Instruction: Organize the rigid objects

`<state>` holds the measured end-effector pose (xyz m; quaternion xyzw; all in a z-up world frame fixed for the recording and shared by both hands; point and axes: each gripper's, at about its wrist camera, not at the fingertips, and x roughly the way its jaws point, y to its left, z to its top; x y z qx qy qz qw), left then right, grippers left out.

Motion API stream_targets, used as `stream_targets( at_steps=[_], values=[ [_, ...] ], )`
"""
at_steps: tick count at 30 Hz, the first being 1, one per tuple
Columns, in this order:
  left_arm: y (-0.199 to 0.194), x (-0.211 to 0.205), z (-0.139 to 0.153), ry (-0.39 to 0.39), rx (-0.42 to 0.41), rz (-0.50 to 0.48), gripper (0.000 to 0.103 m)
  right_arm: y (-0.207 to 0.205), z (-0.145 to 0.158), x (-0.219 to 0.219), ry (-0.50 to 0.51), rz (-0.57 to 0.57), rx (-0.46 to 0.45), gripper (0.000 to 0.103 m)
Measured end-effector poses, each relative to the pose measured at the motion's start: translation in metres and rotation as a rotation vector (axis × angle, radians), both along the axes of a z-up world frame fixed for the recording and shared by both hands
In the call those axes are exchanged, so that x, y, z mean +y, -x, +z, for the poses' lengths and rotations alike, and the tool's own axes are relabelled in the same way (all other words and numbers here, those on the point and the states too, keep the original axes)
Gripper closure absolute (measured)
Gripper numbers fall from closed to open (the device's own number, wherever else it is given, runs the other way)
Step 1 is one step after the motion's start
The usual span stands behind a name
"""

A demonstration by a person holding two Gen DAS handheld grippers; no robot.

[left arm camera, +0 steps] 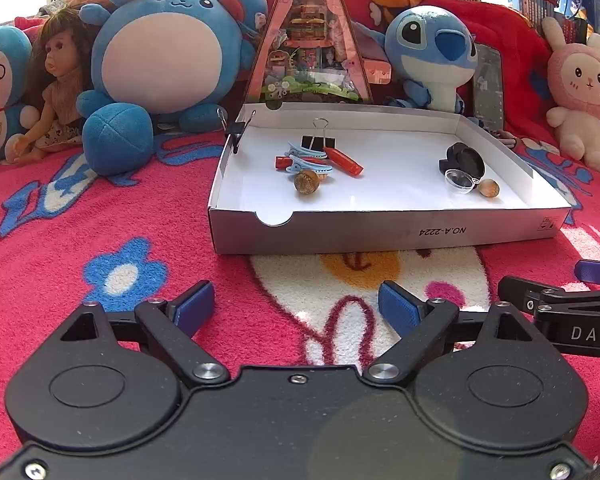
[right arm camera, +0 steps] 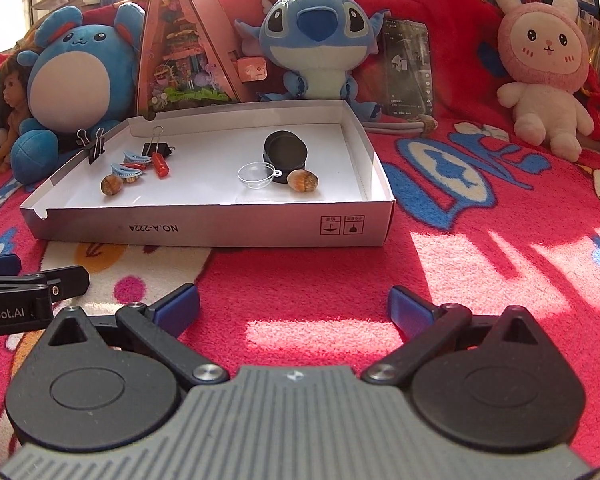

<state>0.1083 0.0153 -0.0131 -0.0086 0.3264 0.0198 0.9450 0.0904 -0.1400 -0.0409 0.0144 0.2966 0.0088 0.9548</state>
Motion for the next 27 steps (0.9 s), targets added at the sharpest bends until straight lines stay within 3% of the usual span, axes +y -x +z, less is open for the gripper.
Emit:
stream_targets(
  at_steps=[11, 27],
  values=[
    [-0.0035, 0.0018, -0.0055, 0.007, 0.001, 0.0, 0.0, -0.0026, -0.0017, 0.0057, 0.043, -0.004, 0.011, 0.0],
    [-0.0041, 0.0002, -0.006, -0.004, 0.004, 0.0, 0.0, -0.0025, -0.002, 0.0053, 0.044, -0.004, 0.012, 0.0]
  ],
)
